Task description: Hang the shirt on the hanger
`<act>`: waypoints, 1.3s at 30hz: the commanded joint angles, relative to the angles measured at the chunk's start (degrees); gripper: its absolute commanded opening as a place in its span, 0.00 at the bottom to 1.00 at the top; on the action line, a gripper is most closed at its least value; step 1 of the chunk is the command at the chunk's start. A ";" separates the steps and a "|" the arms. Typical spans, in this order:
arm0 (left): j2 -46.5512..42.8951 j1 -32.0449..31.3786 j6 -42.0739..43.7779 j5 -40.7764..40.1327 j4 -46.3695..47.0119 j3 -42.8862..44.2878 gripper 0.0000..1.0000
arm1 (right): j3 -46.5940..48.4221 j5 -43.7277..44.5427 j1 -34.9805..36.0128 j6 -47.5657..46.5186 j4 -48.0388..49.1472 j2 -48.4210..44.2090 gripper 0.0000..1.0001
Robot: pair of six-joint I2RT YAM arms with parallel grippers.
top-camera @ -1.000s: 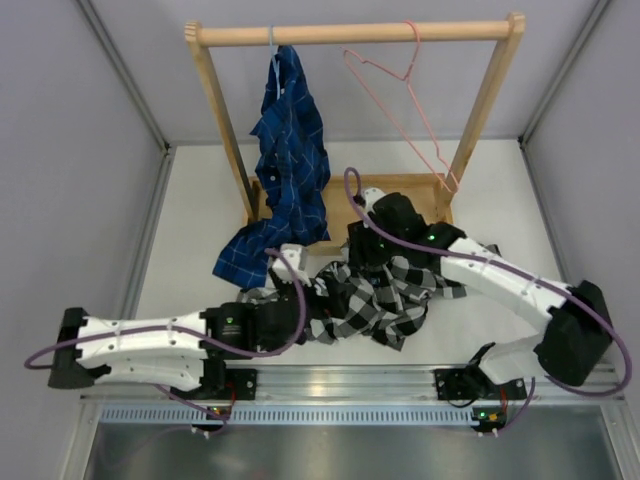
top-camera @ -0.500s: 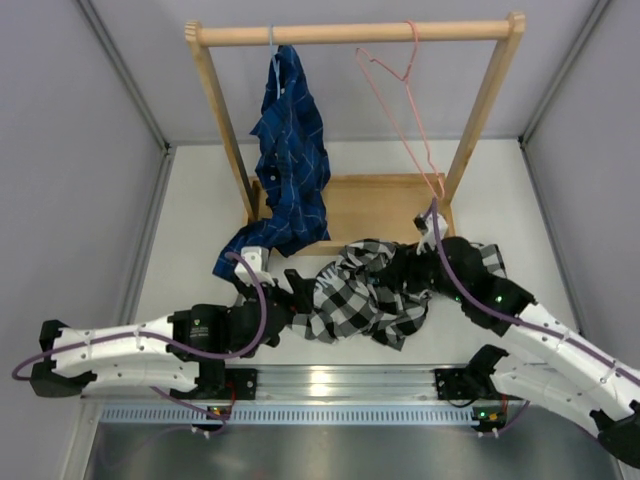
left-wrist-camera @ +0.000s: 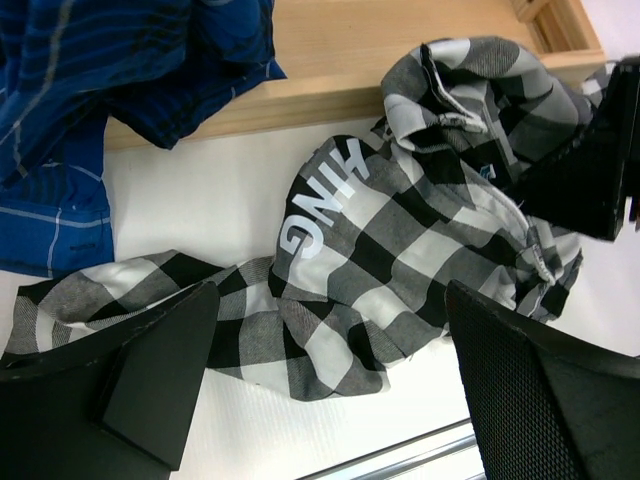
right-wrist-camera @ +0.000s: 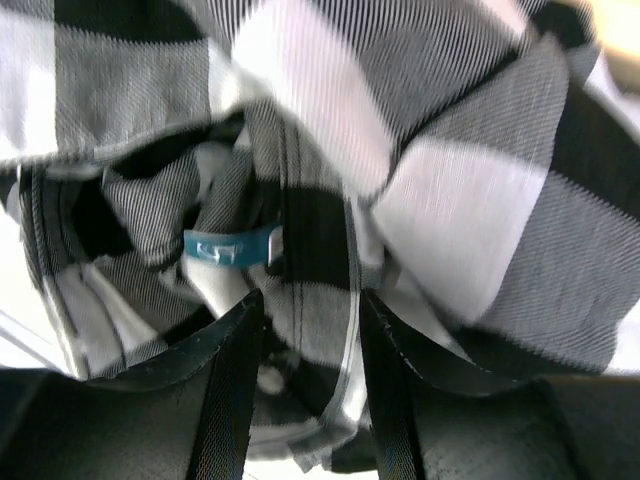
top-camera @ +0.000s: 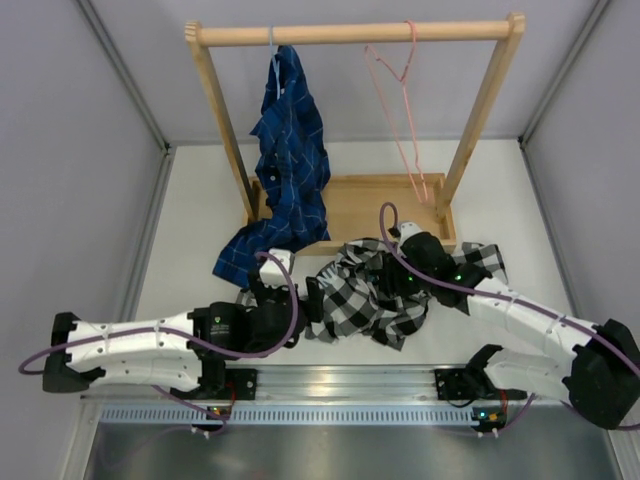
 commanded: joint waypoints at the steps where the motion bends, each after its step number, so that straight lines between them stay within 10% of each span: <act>1: 1.44 0.20 2.32 1.00 -0.19 2.36 0.98 | 3.39 2.31 -1.71 -3.54 4.71 2.09 0.42; 12: 3.82 0.20 2.32 1.44 -0.02 1.83 0.98 | 0.23 1.62 -4.07 -5.38 6.82 0.34 0.60; 17: 4.52 0.20 2.14 1.70 0.34 1.83 0.98 | -0.91 -9.88 -4.43 -4.51 10.94 4.55 0.40; 22: 4.17 0.20 3.02 2.23 0.34 2.27 0.98 | -1.44 -15.52 -4.61 -4.15 13.94 4.21 0.40; 27: 2.42 0.20 2.94 2.23 0.34 1.74 0.98 | -1.18 -16.32 -4.61 -3.63 14.12 -0.88 0.01; 39: -7.51 0.28 4.42 -1.02 1.83 2.79 0.98 | 28.81 -13.16 -3.82 -10.56 -9.83 -9.59 0.00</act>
